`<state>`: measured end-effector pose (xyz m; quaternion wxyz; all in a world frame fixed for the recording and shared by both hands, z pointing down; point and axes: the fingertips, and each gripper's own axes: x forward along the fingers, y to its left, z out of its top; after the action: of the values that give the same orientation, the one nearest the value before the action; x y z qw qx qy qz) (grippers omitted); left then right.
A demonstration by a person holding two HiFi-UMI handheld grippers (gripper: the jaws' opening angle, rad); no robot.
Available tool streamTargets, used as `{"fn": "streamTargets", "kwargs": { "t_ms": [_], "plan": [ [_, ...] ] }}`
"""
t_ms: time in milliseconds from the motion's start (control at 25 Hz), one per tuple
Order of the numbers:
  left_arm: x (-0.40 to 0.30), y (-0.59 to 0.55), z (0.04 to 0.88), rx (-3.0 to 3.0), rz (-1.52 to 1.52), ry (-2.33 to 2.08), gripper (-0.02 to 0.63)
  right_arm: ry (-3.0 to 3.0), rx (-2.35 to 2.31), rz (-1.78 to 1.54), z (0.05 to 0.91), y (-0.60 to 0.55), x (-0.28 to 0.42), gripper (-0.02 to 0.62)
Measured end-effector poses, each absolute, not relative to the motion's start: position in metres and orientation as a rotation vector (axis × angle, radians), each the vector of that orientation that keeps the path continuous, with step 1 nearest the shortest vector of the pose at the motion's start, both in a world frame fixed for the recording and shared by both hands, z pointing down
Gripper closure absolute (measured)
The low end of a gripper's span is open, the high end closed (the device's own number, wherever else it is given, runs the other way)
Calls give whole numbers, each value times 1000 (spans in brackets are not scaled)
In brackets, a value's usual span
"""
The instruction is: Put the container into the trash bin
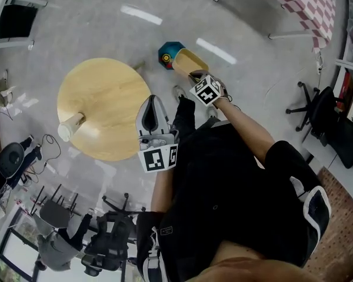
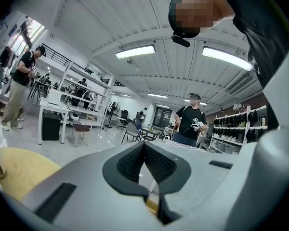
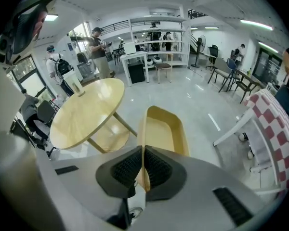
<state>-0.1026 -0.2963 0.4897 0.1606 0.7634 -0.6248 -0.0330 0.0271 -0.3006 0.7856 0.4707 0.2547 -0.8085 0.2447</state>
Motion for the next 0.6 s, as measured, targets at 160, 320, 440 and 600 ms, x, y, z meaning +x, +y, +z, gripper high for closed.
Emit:
{"fn": "streamTargets", "kwargs": {
  "t_ms": [160,320,440,600],
  "plan": [
    [-120,-313,494,2163,-94,-1786,597,-1966,636,619,803,-324,11,557],
    [-132,-321,506,2133,-73,-1788,597,-1954,667,650,826,-346,-4,387],
    [-138,-321,512,2116,-65,-1790,597,-1929,682,662,834,-355,-8,373],
    [-142,-325,516,2103,-65,-1792,597,-1922,697,674,835,-361,-7,382]
  ]
}}
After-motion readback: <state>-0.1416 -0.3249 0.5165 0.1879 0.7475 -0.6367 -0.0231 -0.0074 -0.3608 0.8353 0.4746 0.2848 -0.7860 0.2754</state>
